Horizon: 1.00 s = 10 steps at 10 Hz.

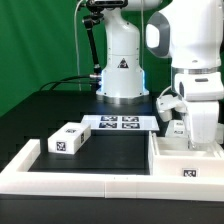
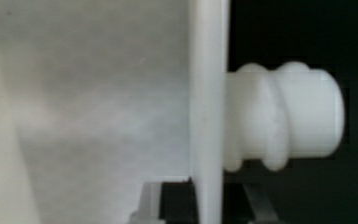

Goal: Assemble cabinet

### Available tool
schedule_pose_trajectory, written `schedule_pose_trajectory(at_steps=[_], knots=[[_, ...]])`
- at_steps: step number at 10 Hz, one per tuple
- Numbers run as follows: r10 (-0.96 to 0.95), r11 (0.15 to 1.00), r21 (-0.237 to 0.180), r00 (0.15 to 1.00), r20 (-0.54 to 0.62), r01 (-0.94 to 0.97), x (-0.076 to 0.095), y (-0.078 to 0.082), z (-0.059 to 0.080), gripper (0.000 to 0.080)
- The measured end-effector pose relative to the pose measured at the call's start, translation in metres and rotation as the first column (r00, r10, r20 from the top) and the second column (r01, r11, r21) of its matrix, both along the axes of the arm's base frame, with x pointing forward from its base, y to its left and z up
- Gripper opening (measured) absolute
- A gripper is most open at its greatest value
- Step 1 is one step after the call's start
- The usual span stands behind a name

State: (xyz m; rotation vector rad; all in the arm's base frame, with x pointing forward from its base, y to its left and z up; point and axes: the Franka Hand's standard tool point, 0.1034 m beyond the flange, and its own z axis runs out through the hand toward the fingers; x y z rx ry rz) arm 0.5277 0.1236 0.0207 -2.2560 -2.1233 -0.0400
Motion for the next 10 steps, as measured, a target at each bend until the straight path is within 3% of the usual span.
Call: schedule_pose_trajectory(at_steps=[3,4,5,6,7,8,9,10], knots=[[-0.021,1.000,-0.003,1.000,-0.003,0.020,-0.0001,-0.0008,0.0001,0.0035],[-0.021,1.000,-0.003,1.000,-0.004,0.021,-0.0004,-0.0011,-0.0003,0.0127],[-0.022,1.000,-0.003,1.000,-0.004,0.021,-0.0006,-0.0013,-0.0005,0.0127],[-0.022,1.000,-0.003,1.000,-0.005,0.022,-0.0007,-0.0015,-0.0006,0.0318],[-0.022,1.000,-0.003,1.000,-0.005,0.022,-0.0008,-0.0016,-0.0007,0.0318],[-0.026,1.000,-0.003,1.000,-0.004,0.026,-0.0009,-0.0031,0.0000,0.0517],[-0.035,0.999,-0.003,0.999,0.003,0.035,-0.0012,-0.0064,0.0038,0.0517],[-0.048,0.999,0.001,0.999,0.022,0.048,-0.0032,-0.0087,0.0090,0.0698]])
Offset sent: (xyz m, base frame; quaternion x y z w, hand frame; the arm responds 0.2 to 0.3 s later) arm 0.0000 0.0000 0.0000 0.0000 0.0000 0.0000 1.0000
